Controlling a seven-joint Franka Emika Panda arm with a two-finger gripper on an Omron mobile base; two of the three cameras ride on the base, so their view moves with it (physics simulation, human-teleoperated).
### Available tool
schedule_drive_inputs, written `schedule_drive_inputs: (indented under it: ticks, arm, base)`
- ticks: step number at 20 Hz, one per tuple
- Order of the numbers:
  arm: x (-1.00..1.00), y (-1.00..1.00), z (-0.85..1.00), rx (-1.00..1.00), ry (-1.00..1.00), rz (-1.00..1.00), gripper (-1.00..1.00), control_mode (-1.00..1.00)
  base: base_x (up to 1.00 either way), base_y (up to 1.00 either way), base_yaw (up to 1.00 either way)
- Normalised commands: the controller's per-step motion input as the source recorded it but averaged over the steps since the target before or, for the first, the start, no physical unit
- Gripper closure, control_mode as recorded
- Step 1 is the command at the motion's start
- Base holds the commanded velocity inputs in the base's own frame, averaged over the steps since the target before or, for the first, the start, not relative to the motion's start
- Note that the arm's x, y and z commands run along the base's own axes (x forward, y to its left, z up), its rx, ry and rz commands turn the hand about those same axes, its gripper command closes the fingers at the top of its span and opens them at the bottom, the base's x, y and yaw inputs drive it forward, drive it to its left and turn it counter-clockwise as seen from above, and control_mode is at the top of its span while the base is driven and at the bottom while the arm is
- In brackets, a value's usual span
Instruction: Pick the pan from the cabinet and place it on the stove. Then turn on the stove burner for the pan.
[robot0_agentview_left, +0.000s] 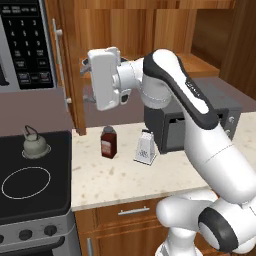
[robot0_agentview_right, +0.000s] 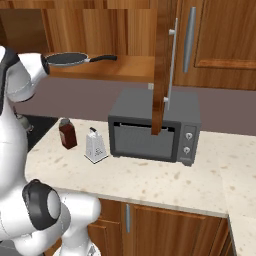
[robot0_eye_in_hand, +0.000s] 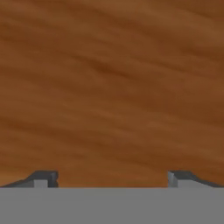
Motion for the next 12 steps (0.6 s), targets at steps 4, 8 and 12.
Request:
schedule_drive_inputs:
  ticks: [4,8,12]
  arm:
    - [-0.10,0.63,0.00,0.00,0.00,0.00,-1.00,-1.00]
    - [-0.07,0.50,0.00,0.00,0.00,0.00,-1.00,-1.00]
    - [-0.06,0.32,-0.02,0.00,0.00,0.00,-1.00,-1.00]
  base:
    - [0.00,0.00,0.00]
    - [0.00,0.00,0.00]
    - [0.00,0.00,0.00]
